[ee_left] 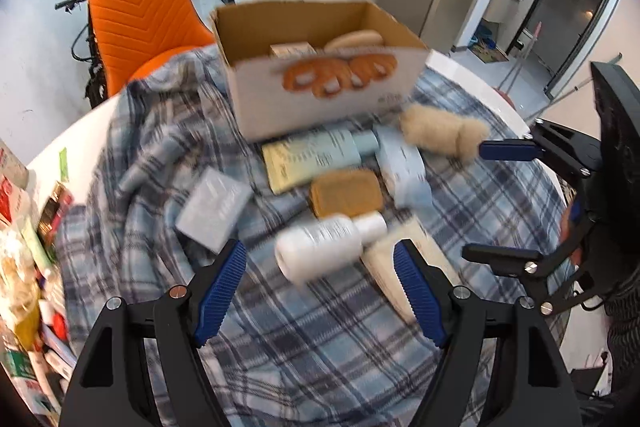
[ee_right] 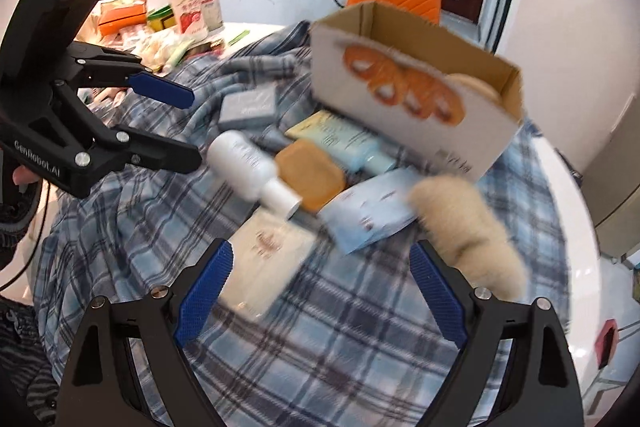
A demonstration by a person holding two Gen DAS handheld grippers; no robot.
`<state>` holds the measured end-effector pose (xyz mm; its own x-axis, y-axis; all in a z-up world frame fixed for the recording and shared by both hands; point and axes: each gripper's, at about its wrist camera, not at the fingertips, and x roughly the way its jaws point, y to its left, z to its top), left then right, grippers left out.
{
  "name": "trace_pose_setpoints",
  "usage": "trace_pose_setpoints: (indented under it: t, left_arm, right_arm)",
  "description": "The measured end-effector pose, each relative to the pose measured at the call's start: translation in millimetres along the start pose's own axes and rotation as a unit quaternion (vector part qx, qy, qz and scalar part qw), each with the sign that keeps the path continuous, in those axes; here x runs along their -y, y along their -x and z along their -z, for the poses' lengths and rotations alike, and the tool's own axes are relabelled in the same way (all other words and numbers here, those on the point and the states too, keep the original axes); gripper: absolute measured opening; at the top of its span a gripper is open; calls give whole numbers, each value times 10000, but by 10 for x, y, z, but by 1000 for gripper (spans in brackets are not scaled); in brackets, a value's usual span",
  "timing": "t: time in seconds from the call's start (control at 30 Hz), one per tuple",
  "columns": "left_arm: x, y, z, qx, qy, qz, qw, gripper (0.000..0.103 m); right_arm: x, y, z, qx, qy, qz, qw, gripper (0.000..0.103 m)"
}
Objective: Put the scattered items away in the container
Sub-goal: 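Withdraw both grippers from the box back toward the scattered items, then grasp the white wrapped bread bag with the right gripper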
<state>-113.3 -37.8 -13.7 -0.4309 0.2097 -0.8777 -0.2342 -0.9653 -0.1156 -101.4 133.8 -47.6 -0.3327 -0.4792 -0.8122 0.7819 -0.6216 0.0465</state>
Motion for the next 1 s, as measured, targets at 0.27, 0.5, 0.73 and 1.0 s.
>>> trace_pose_setpoints:
  t: [0.27, 0.5, 0.73, 1.0]
  left_arm:
    - [68, -262, 254, -305, 83, 20, 9995, 79]
    - [137, -337, 324, -386, 85, 78, 9992, 79]
    - [199, -373, 404, -375, 2, 33, 9993, 79]
    - [198, -411, 405, -368, 64, -45, 9993, 72]
  right_arm:
    - [-157, -209, 93, -111, 27, -266, 9996, 89]
    - [-266, -362, 125, -193, 80, -385, 9990, 89]
    - [-266, -494, 153, -234, -102, -365, 9990, 89]
    - [-304, -506, 168, -198, 36, 3, 9998, 75]
